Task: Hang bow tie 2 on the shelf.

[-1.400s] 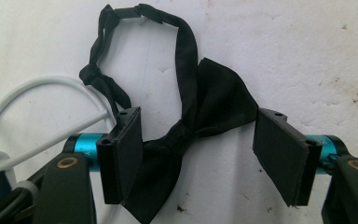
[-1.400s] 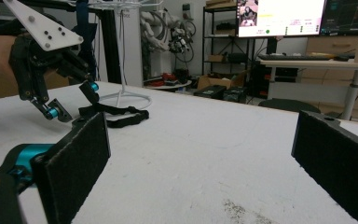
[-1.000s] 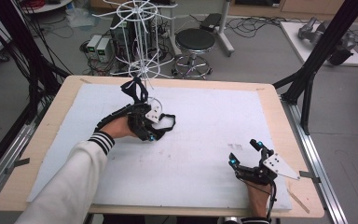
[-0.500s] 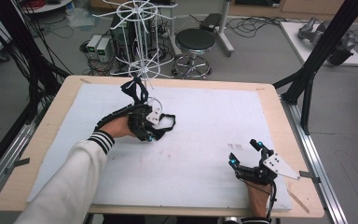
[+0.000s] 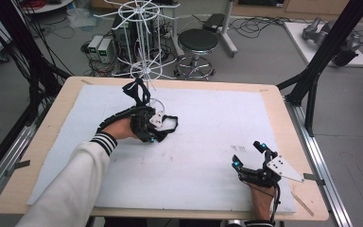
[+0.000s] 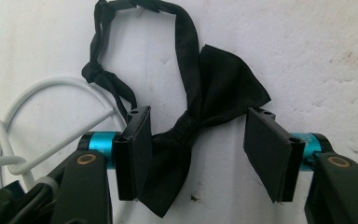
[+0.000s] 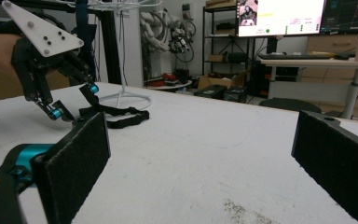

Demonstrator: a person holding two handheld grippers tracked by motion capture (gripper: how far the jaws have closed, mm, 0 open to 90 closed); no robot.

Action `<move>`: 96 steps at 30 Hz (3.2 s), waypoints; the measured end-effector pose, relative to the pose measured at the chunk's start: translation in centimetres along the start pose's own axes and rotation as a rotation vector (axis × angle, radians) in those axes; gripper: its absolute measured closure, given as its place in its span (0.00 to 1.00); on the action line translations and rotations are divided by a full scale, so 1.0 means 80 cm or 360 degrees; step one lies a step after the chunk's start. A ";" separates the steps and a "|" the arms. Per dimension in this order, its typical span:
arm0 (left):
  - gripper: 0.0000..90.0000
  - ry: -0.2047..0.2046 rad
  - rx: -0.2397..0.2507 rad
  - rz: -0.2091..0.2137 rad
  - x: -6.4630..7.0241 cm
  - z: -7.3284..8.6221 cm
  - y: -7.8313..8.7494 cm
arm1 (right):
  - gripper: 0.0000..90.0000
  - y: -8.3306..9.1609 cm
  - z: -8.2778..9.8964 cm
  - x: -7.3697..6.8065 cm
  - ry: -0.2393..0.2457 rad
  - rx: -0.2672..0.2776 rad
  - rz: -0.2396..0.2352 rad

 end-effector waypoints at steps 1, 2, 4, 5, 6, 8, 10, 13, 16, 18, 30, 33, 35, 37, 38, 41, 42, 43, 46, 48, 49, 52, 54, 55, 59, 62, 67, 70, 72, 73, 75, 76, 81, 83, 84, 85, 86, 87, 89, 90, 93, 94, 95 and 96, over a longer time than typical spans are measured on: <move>0.49 -0.0002 -0.0001 -0.0001 0.000 0.000 0.000 | 0.04 0.000 0.000 0.000 -0.0003 -0.0001 -0.0001; 0.49 -0.0005 -0.0006 -0.0002 0.000 0.000 0.000 | 0.04 0.000 0.000 0.000 -0.0003 0.0000 -0.0001; 0.52 -0.0016 -0.0021 -0.0008 -0.001 0.000 -0.001 | 0.04 0.000 0.000 0.000 -0.0003 -0.0001 -0.0002; 0.53 -0.0023 -0.0031 -0.0009 -0.001 0.000 -0.001 | 0.04 0.000 0.000 0.000 -0.0002 0.0000 -0.0001; 0.54 -0.0024 -0.0032 -0.0004 -0.001 0.000 -0.002 | 0.04 0.000 0.000 0.000 -0.0001 -0.0001 -0.0001; 0.54 -0.0035 -0.0037 -0.0006 -0.001 -0.001 -0.002 | 0.04 0.000 0.000 0.000 -0.0001 0.0000 0.0000; 0.54 -0.0039 -0.0036 -0.0006 -0.001 -0.003 -0.002 | 0.04 0.000 0.000 0.000 0.0000 0.0001 0.0000; 0.51 -0.0046 -0.0039 -0.0004 -0.001 -0.005 -0.001 | 0.04 0.000 0.000 0.000 -0.0005 -0.0003 -0.0002; 0.49 -0.0047 -0.0042 0.0011 0.000 -0.006 0.000 | 0.04 0.000 0.000 0.000 -0.0005 -0.0006 -0.0002; 0.50 -0.0051 -0.0050 0.0019 -0.001 -0.006 -0.002 | 0.04 0.000 0.000 0.000 -0.0007 -0.0007 -0.0001; 0.63 0.0006 -0.0045 0.0052 -0.003 -0.003 -0.014 | 0.04 0.001 0.000 0.000 -0.0018 -0.0007 0.0000; 0.64 0.0042 -0.0031 0.0068 -0.004 -0.002 -0.014 | 0.04 0.001 0.000 0.000 -0.0017 -0.0008 0.0000; 0.68 0.0078 -0.0018 0.0096 -0.003 -0.001 -0.014 | 0.04 0.001 0.000 0.000 -0.0017 -0.0008 0.0001; 0.74 0.0098 -0.0015 0.0115 -0.001 0.000 -0.014 | 0.04 0.001 0.000 0.000 -0.0013 -0.0009 0.0002; 0.76 0.0111 -0.0007 0.0119 0.000 0.000 -0.014 | 0.04 0.001 0.000 0.000 -0.0012 -0.0007 0.0001; 0.83 0.0144 0.0015 0.0136 0.001 0.001 -0.014 | 0.04 0.001 0.000 0.000 -0.0010 -0.0009 0.0000; 0.83 0.0159 0.0018 0.0132 0.001 0.001 -0.014 | 0.04 0.001 0.000 0.000 -0.0008 -0.0008 -0.0002; 0.84 0.0150 0.0012 0.0129 0.001 0.001 -0.013 | 0.04 0.001 0.000 0.000 -0.0009 -0.0009 0.0000; 0.85 0.0159 0.0006 0.0118 0.002 0.000 -0.013 | 0.04 0.001 0.000 0.000 -0.0009 -0.0006 0.0000; 0.85 0.0156 0.0014 0.0115 0.002 0.000 -0.013 | 0.04 0.001 0.000 0.000 -0.0010 -0.0006 0.0001; 0.85 0.0154 0.0004 0.0110 0.003 0.000 -0.012 | 0.04 0.000 0.000 0.000 -0.0010 -0.0006 0.0001; 0.85 0.0152 0.0003 0.0109 0.004 -0.001 -0.013 | 0.04 0.001 0.000 0.000 -0.0013 -0.0008 0.0002; 0.85 0.0149 0.0007 0.0087 0.004 -0.001 -0.012 | 0.04 0.000 0.000 0.000 -0.0005 -0.0001 -0.0002; 0.85 0.0153 0.0014 0.0087 0.005 -0.001 -0.012 | 0.04 0.000 0.000 0.000 -0.0006 -0.0002 0.0000; 0.85 0.0155 0.0020 0.0076 0.008 -0.001 -0.011 | 0.04 0.000 0.000 0.000 -0.0006 -0.0002 0.0000; 0.85 0.0150 0.0022 0.0063 0.009 -0.002 -0.008 | 0.04 0.001 0.000 -0.001 -0.0008 -0.0009 0.0003; 0.85 0.0152 0.0046 0.0044 0.012 -0.002 -0.004 | 0.04 0.001 0.000 -0.001 -0.0005 -0.0006 0.0002; 0.85 0.0144 0.0052 0.0040 0.015 -0.001 -0.003 | 0.04 0.001 0.000 -0.001 -0.0006 -0.0006 0.0004; 0.85 0.0149 0.0074 0.0033 0.017 -0.002 -0.001 | 0.04 0.001 0.000 -0.001 -0.0004 -0.0007 0.0003; 0.85 0.0147 0.0079 0.0034 0.018 -0.002 0.000 | 0.04 0.000 0.000 -0.001 -0.0003 -0.0007 0.0004; 0.85 0.0133 0.0094 0.0028 0.021 -0.003 0.002 | 0.04 0.001 0.001 -0.001 -0.0001 -0.0011 0.0001; 0.85 0.0128 0.0099 0.0023 0.022 -0.003 0.004 | 0.04 0.001 0.001 -0.001 -0.0001 -0.0011 0.0002; 0.85 0.0127 0.0178 -0.0011 0.028 -0.005 0.013 | 0.04 0.001 0.001 -0.001 0.0002 -0.0011 0.0002; 0.85 0.0143 0.0219 -0.0018 0.030 -0.006 0.017 | 0.04 0.000 0.001 -0.001 0.0002 -0.0011 0.0002; 0.85 0.0145 0.0246 -0.0024 0.031 -0.006 0.018 | 0.04 0.000 0.000 -0.001 0.0002 -0.0008 0.0001; 0.85 0.0149 0.0257 -0.0022 0.032 -0.006 0.020 | 0.04 0.000 0.001 -0.001 0.0005 -0.0010 0.0001; 0.85 0.0155 0.0272 -0.0031 0.033 -0.006 0.021 | 0.04 0.000 0.000 -0.001 0.0000 -0.0009 0.0002; 0.85 0.0155 0.0292 -0.0040 0.034 -0.006 0.023 | 0.04 0.000 0.001 -0.001 0.0002 -0.0010 0.0002; 0.85 0.0164 0.0335 -0.0043 0.037 -0.007 0.027 | 0.04 0.000 0.000 -0.001 0.0006 -0.0008 0.0000; 0.85 0.0165 0.0352 -0.0052 0.039 -0.008 0.029 | 0.04 0.000 0.000 -0.001 0.0005 -0.0008 0.0001; 0.85 0.0167 0.0388 -0.0061 0.041 -0.008 0.033 | 0.04 0.000 0.001 -0.001 0.0003 -0.0011 0.0002; 0.85 0.0175 0.0421 -0.0065 0.043 -0.009 0.034 | 0.04 0.000 0.000 -0.001 0.0006 -0.0008 0.0001; 0.85 0.0183 0.0447 -0.0066 0.043 -0.009 0.035 | 0.04 0.000 0.000 -0.001 0.0008 -0.0007 0.0000; 0.85 0.0188 0.0463 -0.0065 0.045 -0.009 0.037 | 0.04 0.000 0.000 -0.001 0.0009 -0.0007 0.0003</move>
Point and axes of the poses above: each handheld gripper's, and its own axes: y roughly backward along the jaws, z roughly out of its underside, x roughly to its right, the point moved 6 cm from there along -y, roughly forward along the jaws, and after that the axes turned 13 degrees about z, right-handed, at the moved point
